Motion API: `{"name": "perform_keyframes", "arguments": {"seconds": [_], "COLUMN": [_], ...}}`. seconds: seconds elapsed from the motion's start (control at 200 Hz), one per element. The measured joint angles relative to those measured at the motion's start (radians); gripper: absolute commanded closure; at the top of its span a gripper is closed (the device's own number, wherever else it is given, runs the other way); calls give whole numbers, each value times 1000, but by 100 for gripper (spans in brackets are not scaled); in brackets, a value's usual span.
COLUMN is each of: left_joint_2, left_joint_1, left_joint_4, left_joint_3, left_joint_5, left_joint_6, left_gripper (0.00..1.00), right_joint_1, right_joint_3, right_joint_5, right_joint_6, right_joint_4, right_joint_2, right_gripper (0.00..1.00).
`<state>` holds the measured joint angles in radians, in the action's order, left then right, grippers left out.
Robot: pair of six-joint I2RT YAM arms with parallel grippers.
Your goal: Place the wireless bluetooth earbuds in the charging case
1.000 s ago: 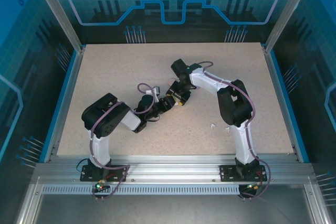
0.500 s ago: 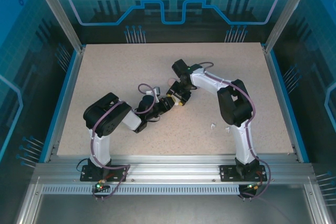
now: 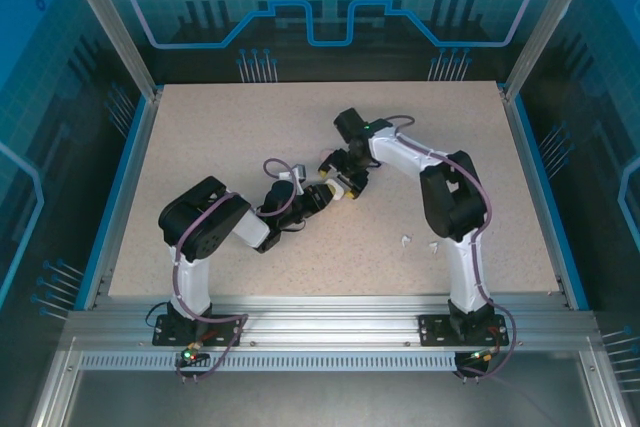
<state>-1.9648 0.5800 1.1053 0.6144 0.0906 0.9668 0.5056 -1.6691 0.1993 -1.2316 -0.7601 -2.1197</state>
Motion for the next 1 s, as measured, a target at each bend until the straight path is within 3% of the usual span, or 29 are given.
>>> {"name": "perform_keyframes", "arguments": {"seconds": [0.36, 0.665, 1.0], "left_joint_2": [114, 293, 309], "left_joint_1": [0, -46, -154], "left_joint_4": [-102, -286, -389], "left_joint_3": [0, 31, 51], "left_joint_5": [59, 232, 408], "left_joint_6": [-51, -209, -267], "left_gripper": [94, 100, 100], "right_joint_1": [-95, -95, -109], "right_joint_3": [54, 333, 567], "right_joint_5": [-43, -41, 66], "right_joint_6": [108, 372, 539], "right_joint_4": [65, 204, 437], "right_joint_2": [222, 364, 527], "right_gripper": [22, 22, 22]}}
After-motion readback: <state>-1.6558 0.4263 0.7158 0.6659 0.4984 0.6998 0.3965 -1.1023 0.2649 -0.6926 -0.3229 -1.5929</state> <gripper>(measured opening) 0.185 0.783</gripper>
